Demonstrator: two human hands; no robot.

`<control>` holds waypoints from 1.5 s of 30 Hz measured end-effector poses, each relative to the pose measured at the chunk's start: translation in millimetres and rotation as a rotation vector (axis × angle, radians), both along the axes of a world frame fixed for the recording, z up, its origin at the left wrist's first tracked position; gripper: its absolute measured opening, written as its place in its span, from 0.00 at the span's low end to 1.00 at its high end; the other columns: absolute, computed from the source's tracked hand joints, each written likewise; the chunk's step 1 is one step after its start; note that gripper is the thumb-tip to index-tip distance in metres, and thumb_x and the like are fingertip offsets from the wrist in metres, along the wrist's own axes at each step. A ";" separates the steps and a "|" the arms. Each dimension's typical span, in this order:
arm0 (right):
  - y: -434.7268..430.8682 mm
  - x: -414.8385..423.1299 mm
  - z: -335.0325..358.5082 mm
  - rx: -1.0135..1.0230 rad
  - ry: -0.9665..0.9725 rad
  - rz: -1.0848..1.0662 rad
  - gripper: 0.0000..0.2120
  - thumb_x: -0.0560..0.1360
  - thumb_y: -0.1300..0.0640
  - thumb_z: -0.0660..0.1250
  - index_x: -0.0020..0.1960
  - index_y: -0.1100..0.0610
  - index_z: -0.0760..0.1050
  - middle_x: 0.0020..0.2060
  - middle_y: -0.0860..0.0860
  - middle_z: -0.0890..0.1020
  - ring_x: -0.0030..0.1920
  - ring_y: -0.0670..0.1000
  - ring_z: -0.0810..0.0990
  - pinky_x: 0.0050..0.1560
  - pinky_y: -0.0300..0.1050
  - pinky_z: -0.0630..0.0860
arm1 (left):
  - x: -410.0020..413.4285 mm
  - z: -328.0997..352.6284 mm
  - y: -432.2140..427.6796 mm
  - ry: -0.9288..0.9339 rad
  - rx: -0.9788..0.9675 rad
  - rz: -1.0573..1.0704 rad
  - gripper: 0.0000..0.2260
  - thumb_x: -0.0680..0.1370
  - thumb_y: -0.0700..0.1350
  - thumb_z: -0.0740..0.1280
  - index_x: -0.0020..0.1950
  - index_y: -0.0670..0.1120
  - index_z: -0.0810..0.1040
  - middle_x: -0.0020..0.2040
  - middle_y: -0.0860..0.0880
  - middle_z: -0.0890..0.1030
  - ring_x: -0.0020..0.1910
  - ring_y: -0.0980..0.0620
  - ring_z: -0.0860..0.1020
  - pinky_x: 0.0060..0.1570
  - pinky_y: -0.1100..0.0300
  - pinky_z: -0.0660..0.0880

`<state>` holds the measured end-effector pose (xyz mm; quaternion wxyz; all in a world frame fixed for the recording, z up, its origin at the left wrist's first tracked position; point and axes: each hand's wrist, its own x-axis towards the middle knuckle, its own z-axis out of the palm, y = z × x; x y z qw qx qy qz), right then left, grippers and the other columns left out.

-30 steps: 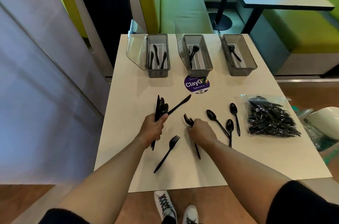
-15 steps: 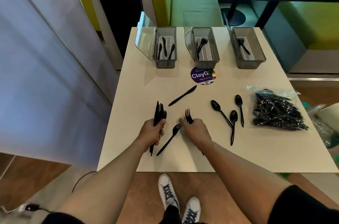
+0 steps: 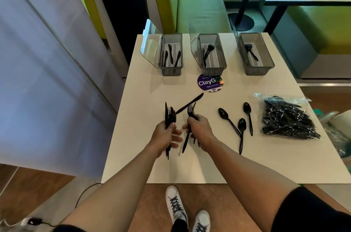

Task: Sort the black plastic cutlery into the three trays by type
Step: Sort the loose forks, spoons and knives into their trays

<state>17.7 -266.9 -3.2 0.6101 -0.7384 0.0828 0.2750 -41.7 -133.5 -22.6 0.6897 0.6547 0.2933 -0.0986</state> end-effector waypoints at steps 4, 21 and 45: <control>1.1 15.2 7.0 0.077 0.034 -0.017 0.04 0.82 0.61 0.56 0.52 0.58 0.69 0.34 0.55 0.75 0.27 0.51 0.74 0.32 0.47 0.72 | 21.3 6.7 -13.0 -0.039 -0.114 0.031 0.07 0.86 0.45 0.57 0.56 0.44 0.72 0.52 0.38 0.84 0.41 0.44 0.86 0.38 0.48 0.82; 0.1 46.3 2.8 -0.282 -0.304 0.231 0.15 0.85 0.54 0.54 0.69 0.53 0.70 0.58 0.56 0.73 0.59 0.57 0.77 0.63 0.52 0.75 | 89.3 11.2 -48.2 0.001 -0.466 0.111 0.18 0.86 0.51 0.56 0.71 0.44 0.74 0.64 0.39 0.81 0.64 0.41 0.79 0.57 0.48 0.79; -130.0 80.2 8.2 -0.665 -0.582 0.192 0.16 0.80 0.50 0.66 0.65 0.56 0.78 0.57 0.53 0.78 0.61 0.55 0.76 0.60 0.50 0.74 | 137.9 5.8 -93.3 -0.029 -0.172 -0.009 0.07 0.85 0.44 0.59 0.49 0.45 0.70 0.38 0.46 0.72 0.29 0.51 0.71 0.28 0.57 0.72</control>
